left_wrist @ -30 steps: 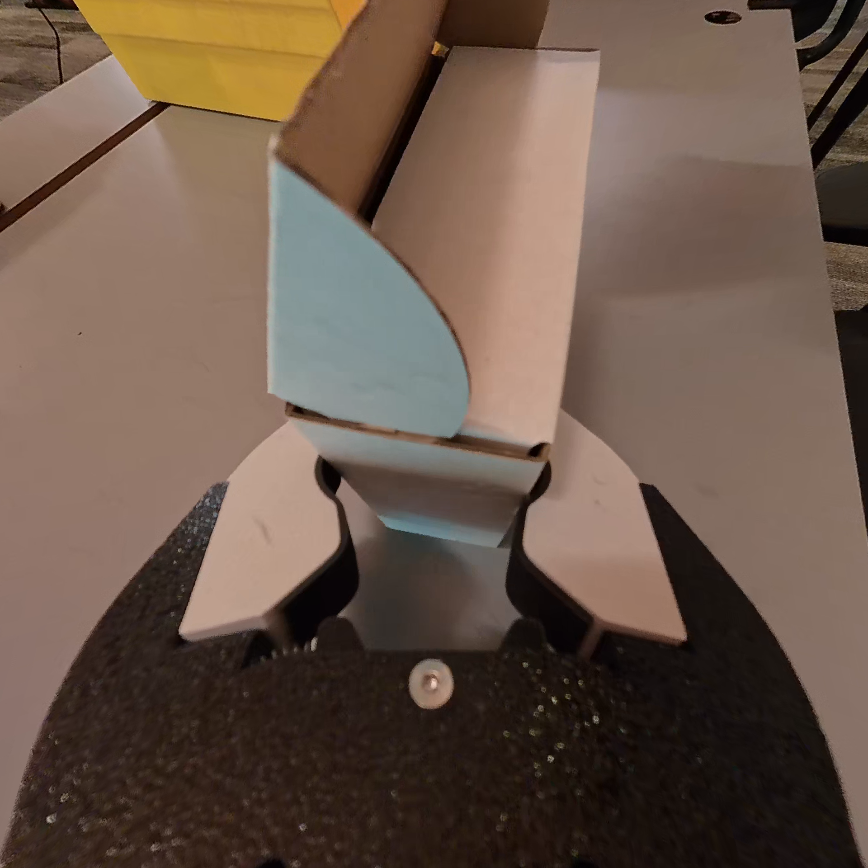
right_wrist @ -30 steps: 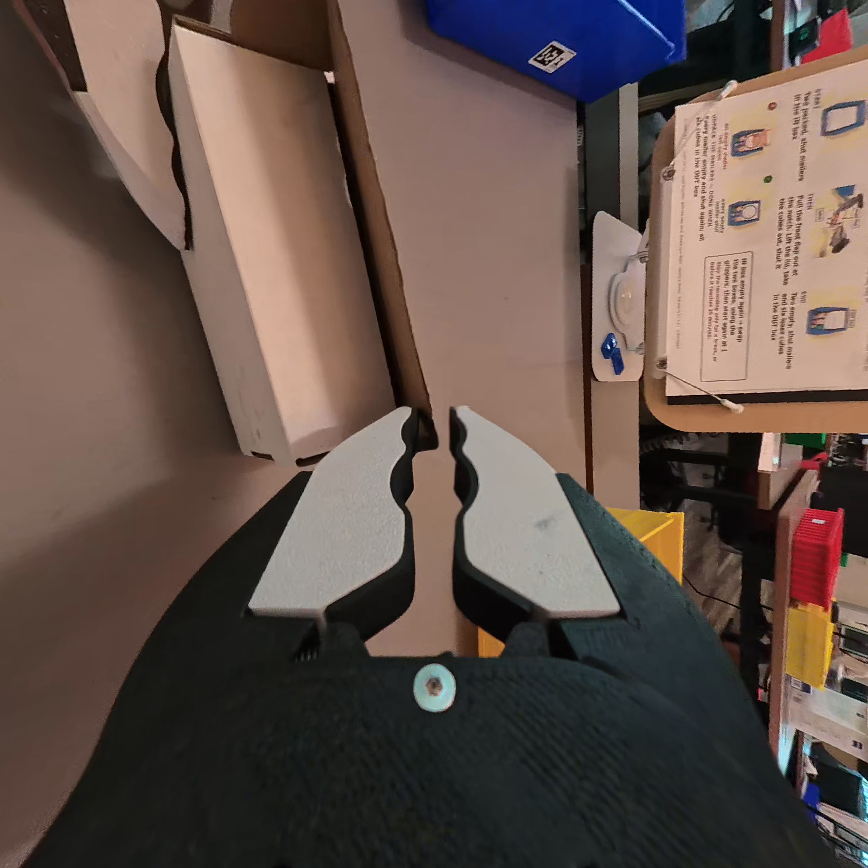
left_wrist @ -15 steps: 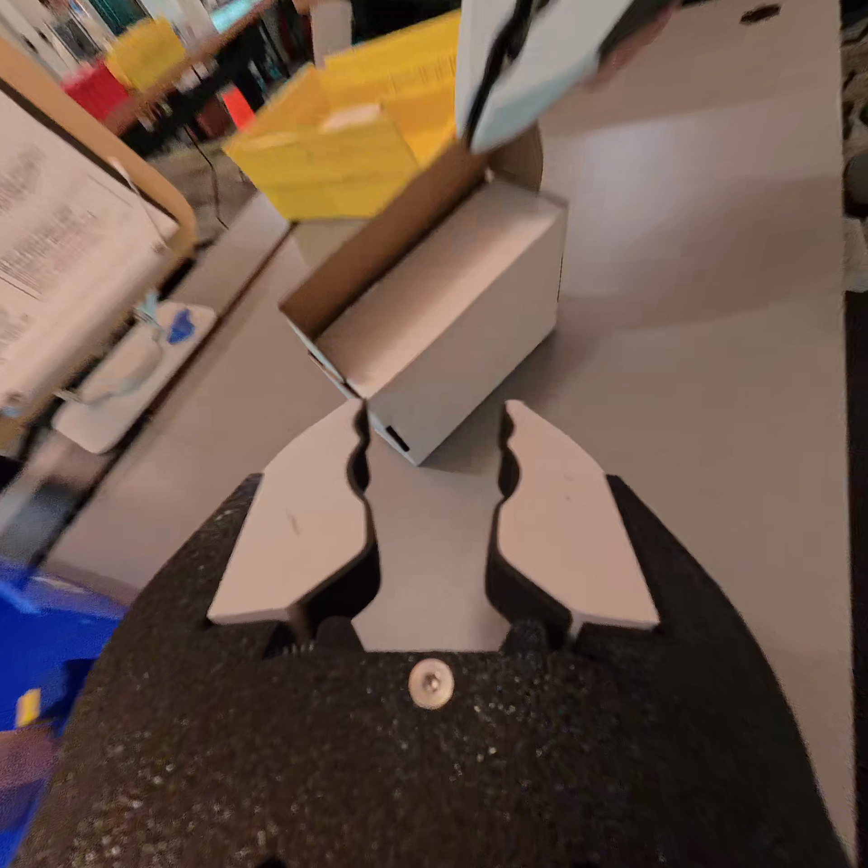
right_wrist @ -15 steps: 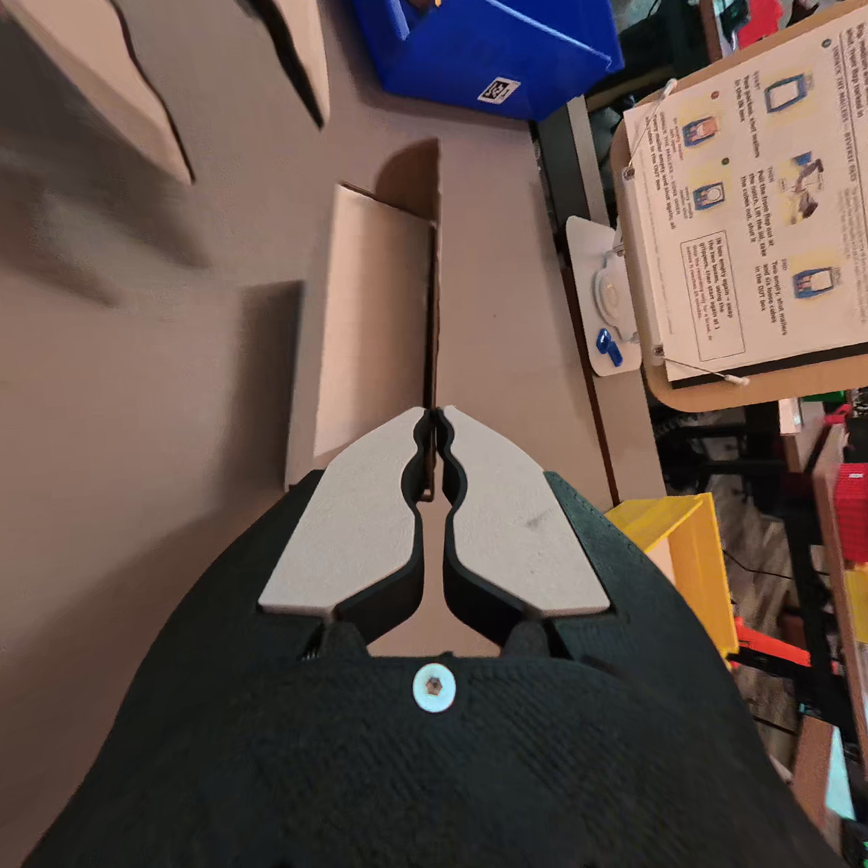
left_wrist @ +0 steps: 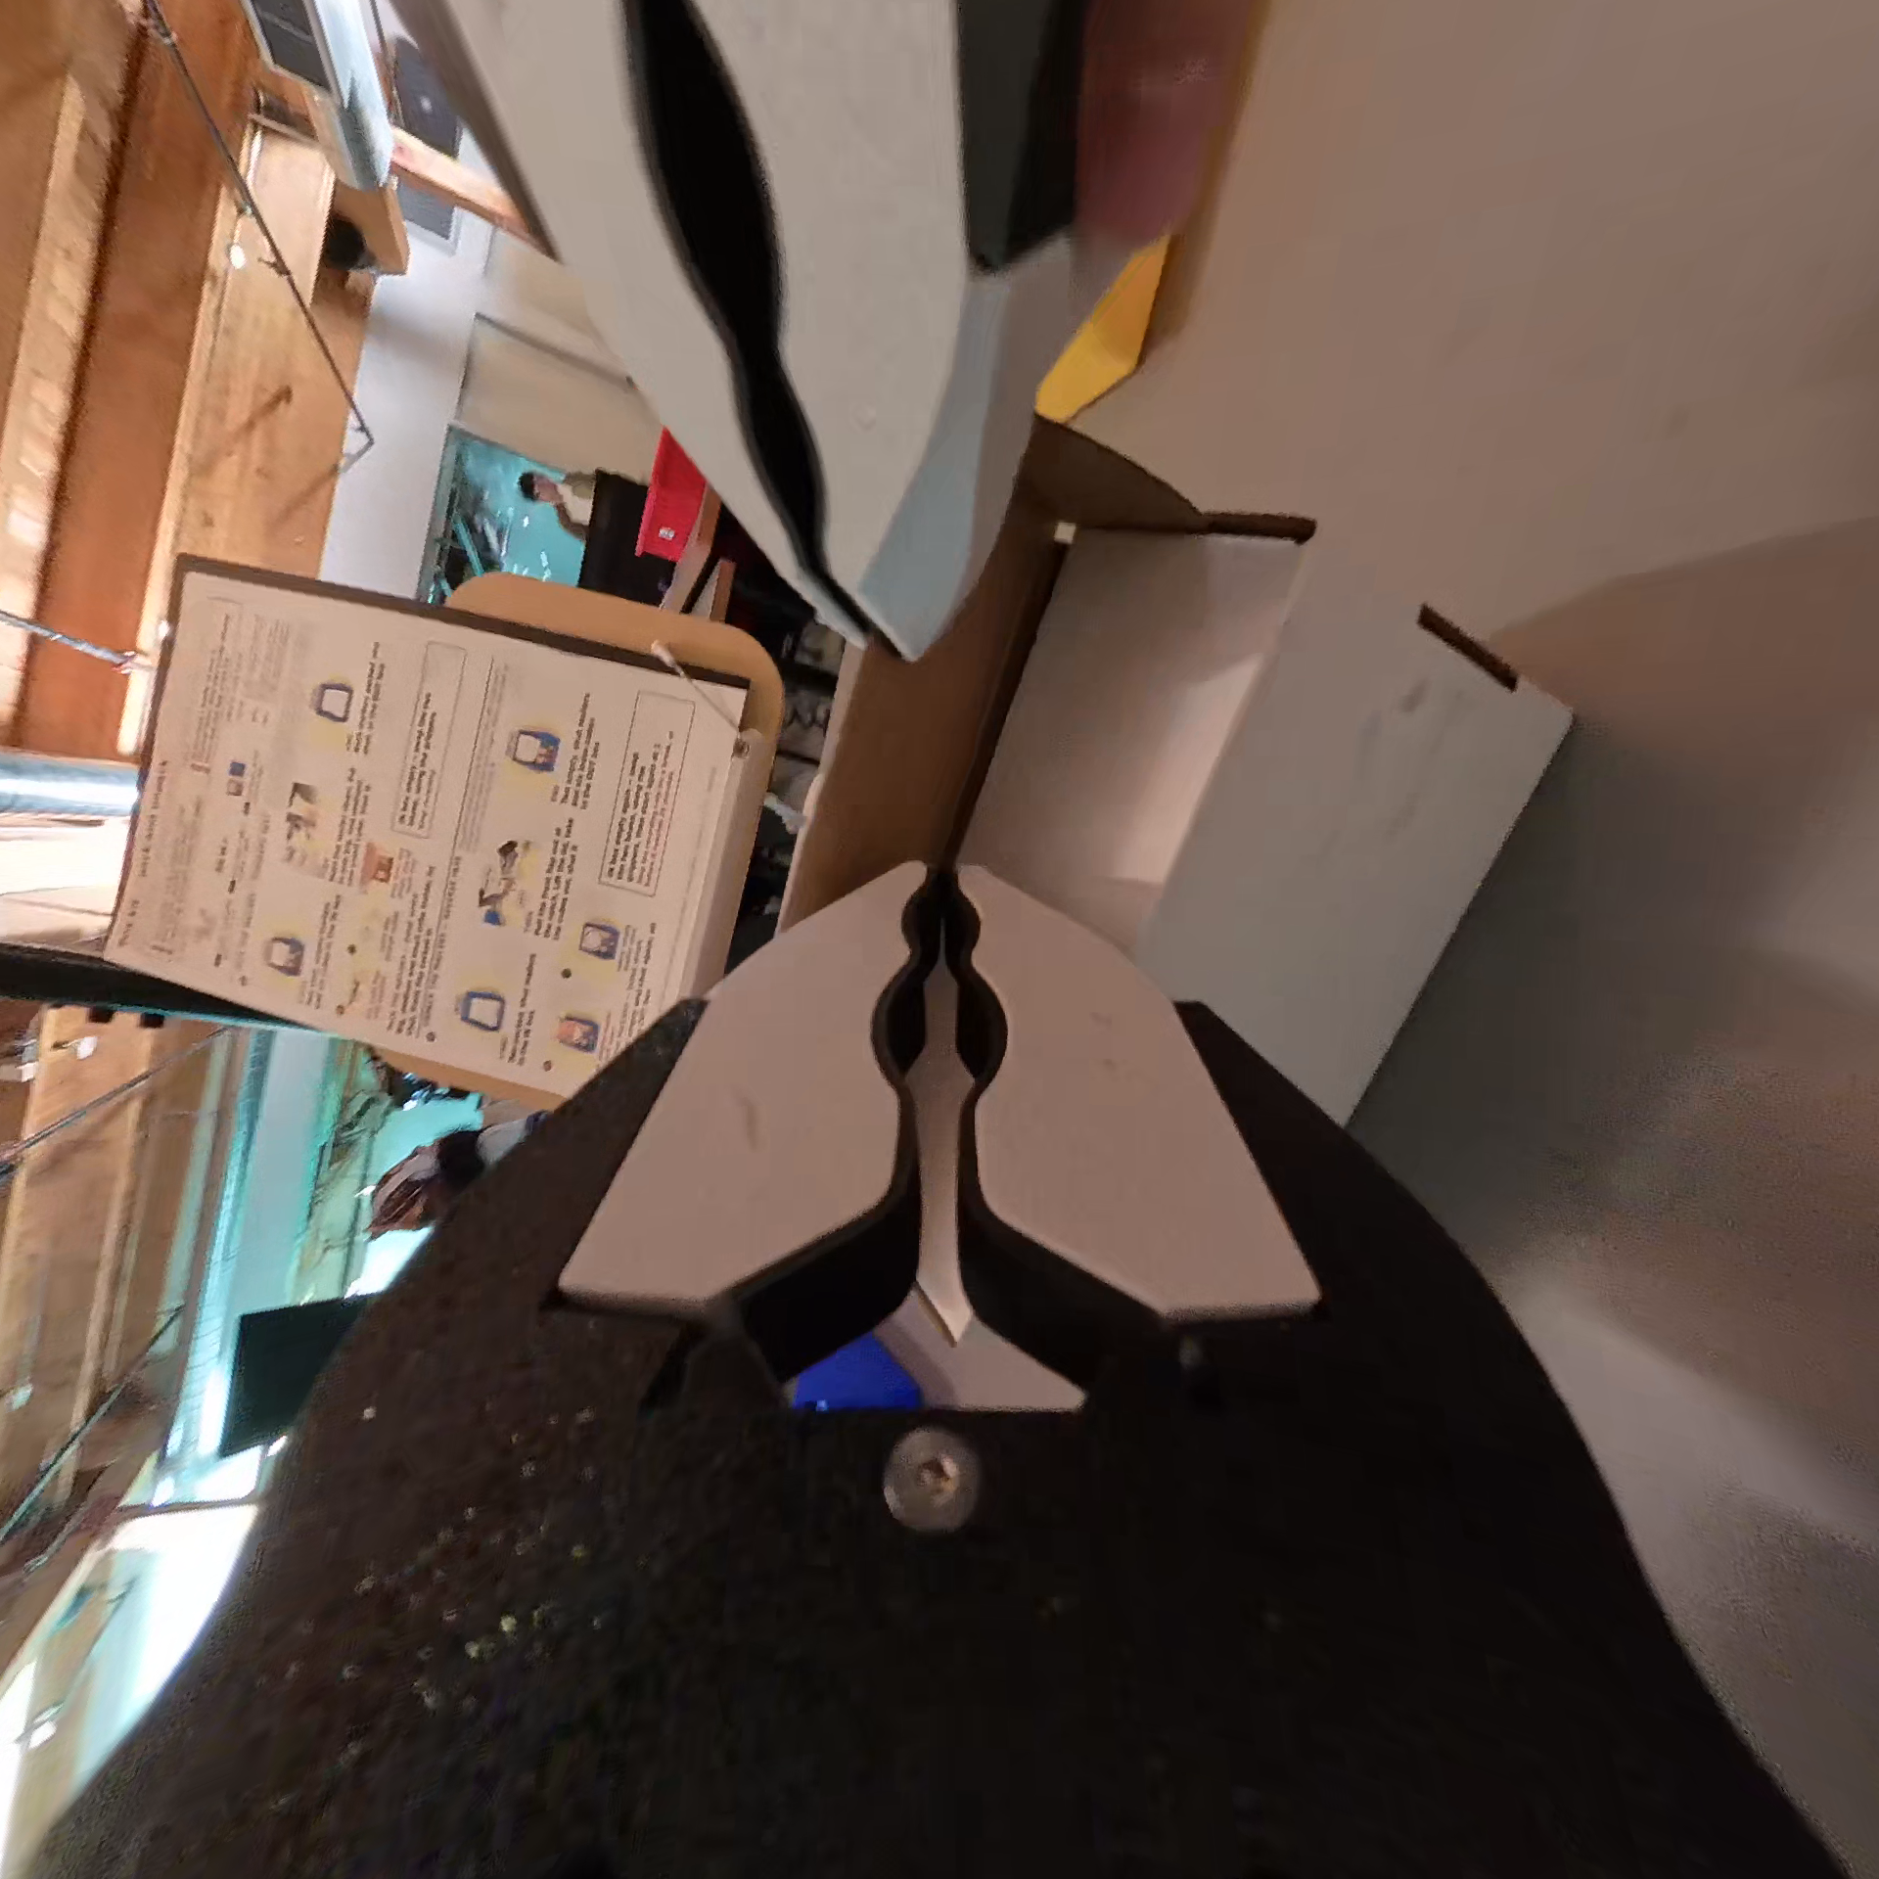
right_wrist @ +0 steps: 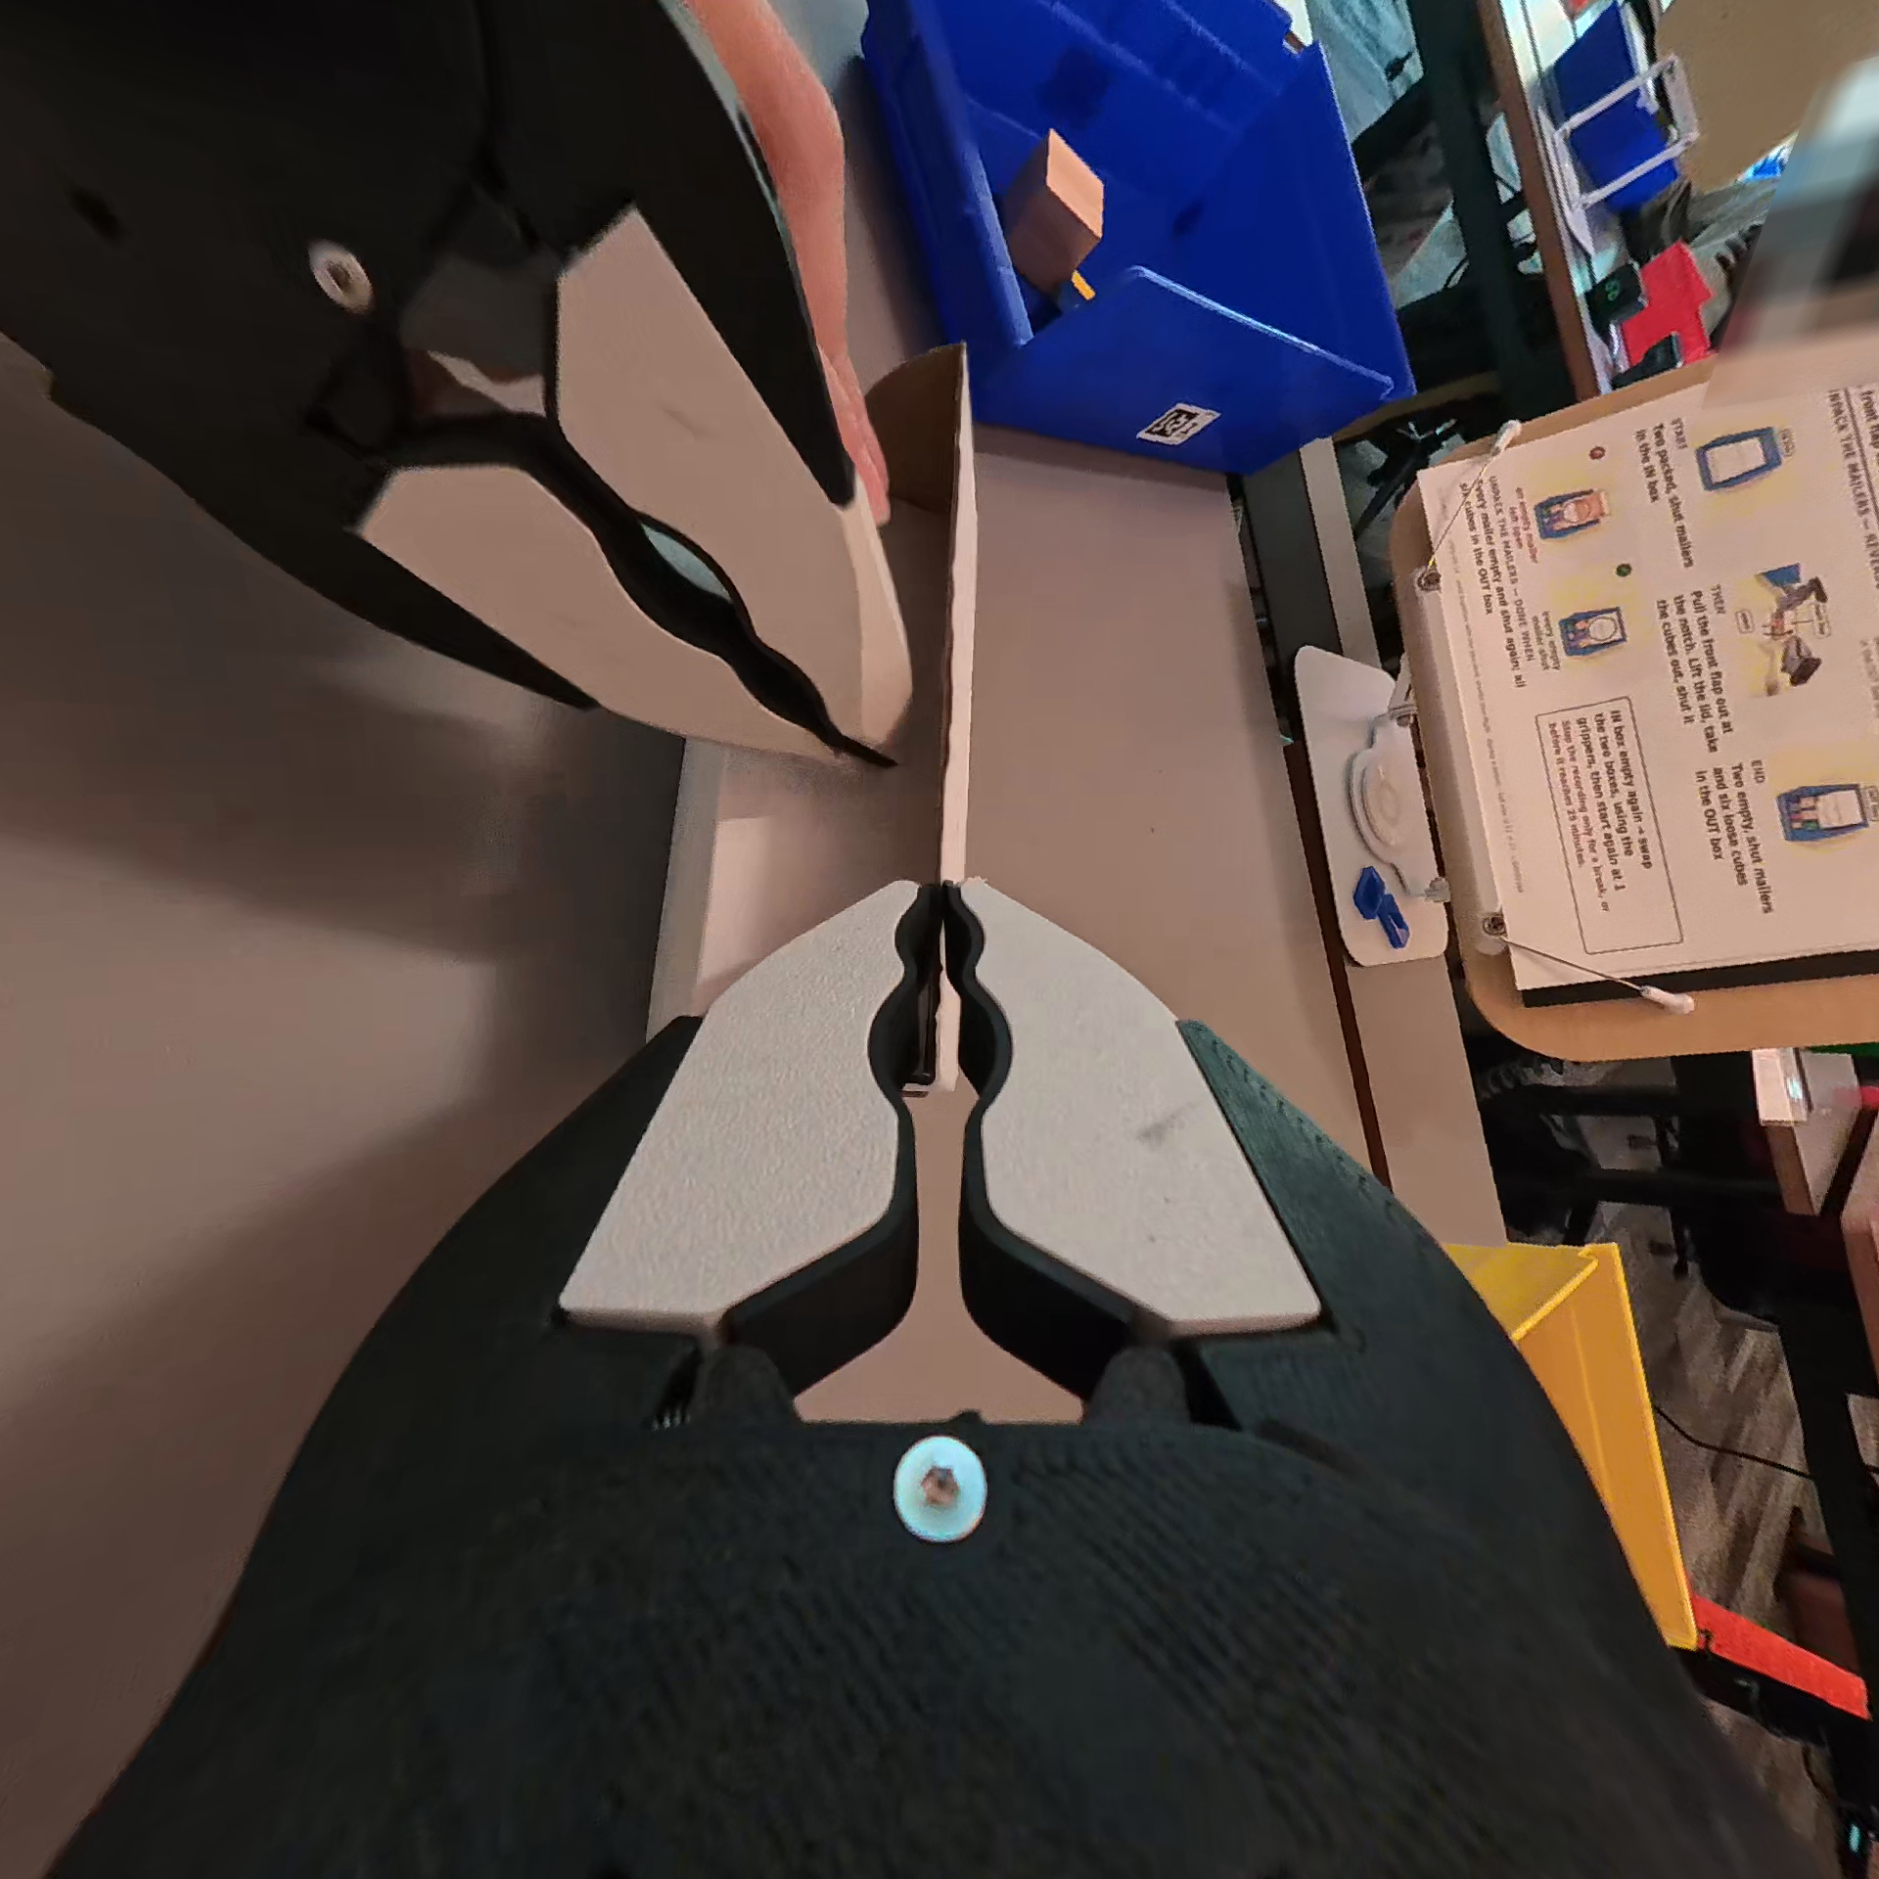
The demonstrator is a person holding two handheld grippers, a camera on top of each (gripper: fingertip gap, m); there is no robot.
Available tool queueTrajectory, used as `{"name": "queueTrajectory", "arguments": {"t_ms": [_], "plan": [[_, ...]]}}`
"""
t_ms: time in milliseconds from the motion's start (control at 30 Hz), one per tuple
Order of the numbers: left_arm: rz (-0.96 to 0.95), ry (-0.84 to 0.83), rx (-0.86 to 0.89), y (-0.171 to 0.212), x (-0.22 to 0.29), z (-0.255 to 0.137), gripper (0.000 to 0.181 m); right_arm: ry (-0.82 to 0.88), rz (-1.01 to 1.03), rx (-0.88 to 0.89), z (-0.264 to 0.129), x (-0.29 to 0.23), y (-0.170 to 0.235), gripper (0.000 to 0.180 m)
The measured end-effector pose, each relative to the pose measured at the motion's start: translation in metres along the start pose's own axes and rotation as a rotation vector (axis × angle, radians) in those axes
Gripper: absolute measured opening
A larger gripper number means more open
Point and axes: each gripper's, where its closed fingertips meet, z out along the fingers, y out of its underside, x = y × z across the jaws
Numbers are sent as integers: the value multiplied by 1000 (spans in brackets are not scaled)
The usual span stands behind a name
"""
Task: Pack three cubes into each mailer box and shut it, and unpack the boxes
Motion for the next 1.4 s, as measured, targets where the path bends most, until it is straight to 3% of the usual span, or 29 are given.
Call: {"name": "queueTrajectory", "arguments": {"t_ms": [33,133,500,633,767,867,967,1033,1167,1400], "plan": [[17,-6,-21,4,3,4,0,0,-3,3,0,0,0,1],[38,-57,-46,5,2,9,0,26,-8,-16,2,6,3,1],[16,68,-75,5,11,-1,0,190,47,-142,18,60,26,4],[4,193,-86,4,19,-14,0,194,58,-136,19,69,28,4],[-1,463,-38,1,46,-43,0,188,33,-57,8,67,9,4],[-12,379,42,-4,32,-42,0,160,-17,-30,-1,57,-5,3],[-166,277,119,-16,12,-33,0,150,-50,-32,-7,50,-11,3],[-202,317,58,-9,24,-23,0,153,-52,-16,-9,47,-15,3],[17,374,-84,9,60,-10,0,207,-44,-51,-12,57,-10,3],[96,399,-104,2,80,-4,0,334,14,-159,3,103,26,5]]}}
